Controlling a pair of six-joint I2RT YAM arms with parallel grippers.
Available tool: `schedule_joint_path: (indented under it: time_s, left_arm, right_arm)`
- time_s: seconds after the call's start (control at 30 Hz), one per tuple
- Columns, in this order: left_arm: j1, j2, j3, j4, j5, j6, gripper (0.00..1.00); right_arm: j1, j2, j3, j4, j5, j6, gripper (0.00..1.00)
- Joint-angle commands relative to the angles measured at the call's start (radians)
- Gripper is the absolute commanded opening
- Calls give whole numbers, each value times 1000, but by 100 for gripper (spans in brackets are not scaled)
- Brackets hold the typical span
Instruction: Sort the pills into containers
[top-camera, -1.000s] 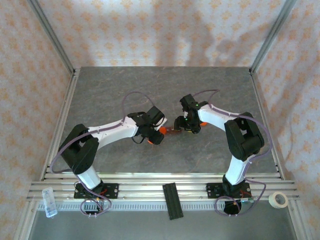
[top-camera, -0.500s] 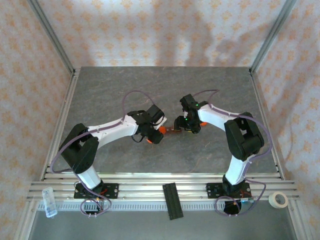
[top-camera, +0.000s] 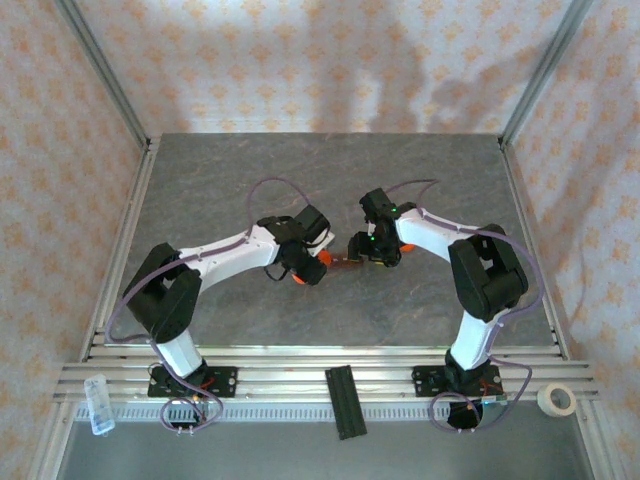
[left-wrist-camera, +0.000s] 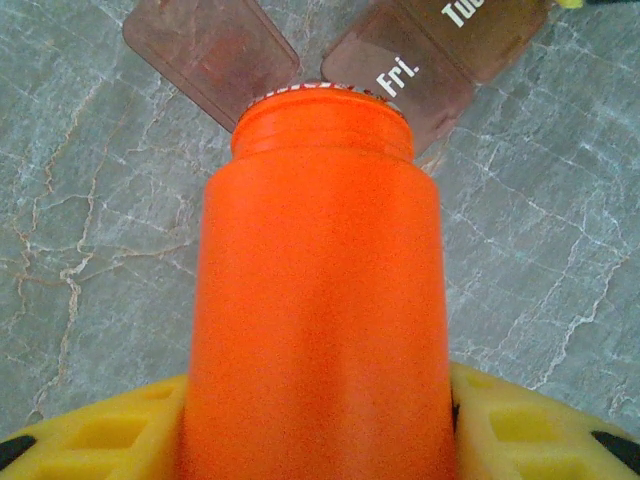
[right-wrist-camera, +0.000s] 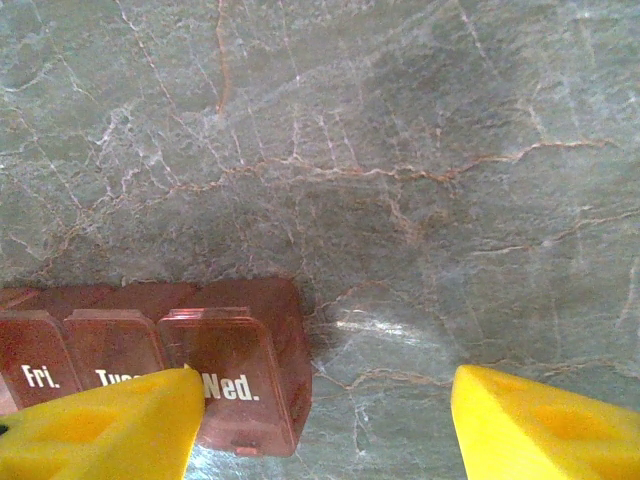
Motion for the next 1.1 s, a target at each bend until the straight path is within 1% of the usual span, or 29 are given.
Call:
schedule_joint_path:
  time_s: [0.0,1.07]
  left_arm:
    - [11,25,34,-64,13,24,0]
    - [17,104,139,-210,18,61,0]
  right_arm:
    - [5,41,1,-30,35,-4,67]
    - [5,48,0,-27,33,-3,66]
